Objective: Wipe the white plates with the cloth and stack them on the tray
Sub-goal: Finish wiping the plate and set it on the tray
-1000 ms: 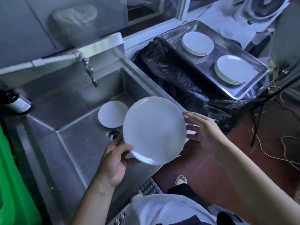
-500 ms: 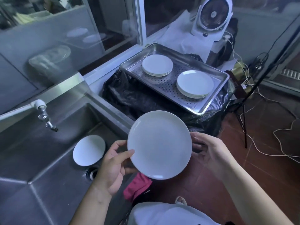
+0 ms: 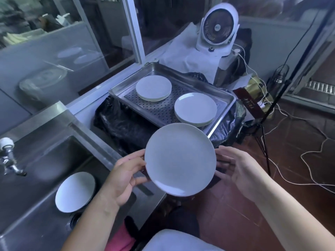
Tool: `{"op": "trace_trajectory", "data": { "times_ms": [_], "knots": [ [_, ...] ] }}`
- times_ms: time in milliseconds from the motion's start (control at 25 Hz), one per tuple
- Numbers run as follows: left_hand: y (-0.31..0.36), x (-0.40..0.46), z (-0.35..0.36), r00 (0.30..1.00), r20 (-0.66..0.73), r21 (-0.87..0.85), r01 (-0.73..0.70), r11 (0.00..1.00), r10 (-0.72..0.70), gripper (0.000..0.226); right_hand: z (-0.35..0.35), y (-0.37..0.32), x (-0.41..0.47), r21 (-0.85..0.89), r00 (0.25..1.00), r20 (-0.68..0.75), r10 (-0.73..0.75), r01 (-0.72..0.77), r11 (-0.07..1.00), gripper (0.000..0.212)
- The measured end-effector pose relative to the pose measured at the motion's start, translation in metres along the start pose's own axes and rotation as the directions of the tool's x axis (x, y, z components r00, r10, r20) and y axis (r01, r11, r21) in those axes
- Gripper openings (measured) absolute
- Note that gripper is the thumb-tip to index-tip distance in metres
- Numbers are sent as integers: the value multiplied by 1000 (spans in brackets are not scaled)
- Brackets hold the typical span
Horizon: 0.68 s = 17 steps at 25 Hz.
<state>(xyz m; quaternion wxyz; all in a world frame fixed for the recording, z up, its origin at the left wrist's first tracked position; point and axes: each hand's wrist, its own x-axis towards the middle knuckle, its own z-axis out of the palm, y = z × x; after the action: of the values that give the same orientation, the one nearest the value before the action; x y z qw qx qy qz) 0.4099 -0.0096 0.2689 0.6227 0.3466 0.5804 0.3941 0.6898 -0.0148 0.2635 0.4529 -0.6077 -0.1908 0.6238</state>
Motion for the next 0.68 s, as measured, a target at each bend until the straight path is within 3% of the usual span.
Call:
{"op": "trace_trajectory", "data": {
  "times_ms": [280, 440, 680],
  "knots": [
    [38, 102, 24, 996, -81, 50, 28, 998, -24, 39, 18, -83, 100, -184, 997, 58, -56, 65, 981, 15],
    [61, 181, 35, 988, -148, -41, 42, 998, -48, 37, 55, -140, 197, -397, 993, 120, 7, 41, 917, 25],
    [100, 283, 27, 967, -249, -91, 32, 995, -54, 31, 137, -203, 314, -490, 977, 191, 96, 11, 872, 24]
  ]
}}
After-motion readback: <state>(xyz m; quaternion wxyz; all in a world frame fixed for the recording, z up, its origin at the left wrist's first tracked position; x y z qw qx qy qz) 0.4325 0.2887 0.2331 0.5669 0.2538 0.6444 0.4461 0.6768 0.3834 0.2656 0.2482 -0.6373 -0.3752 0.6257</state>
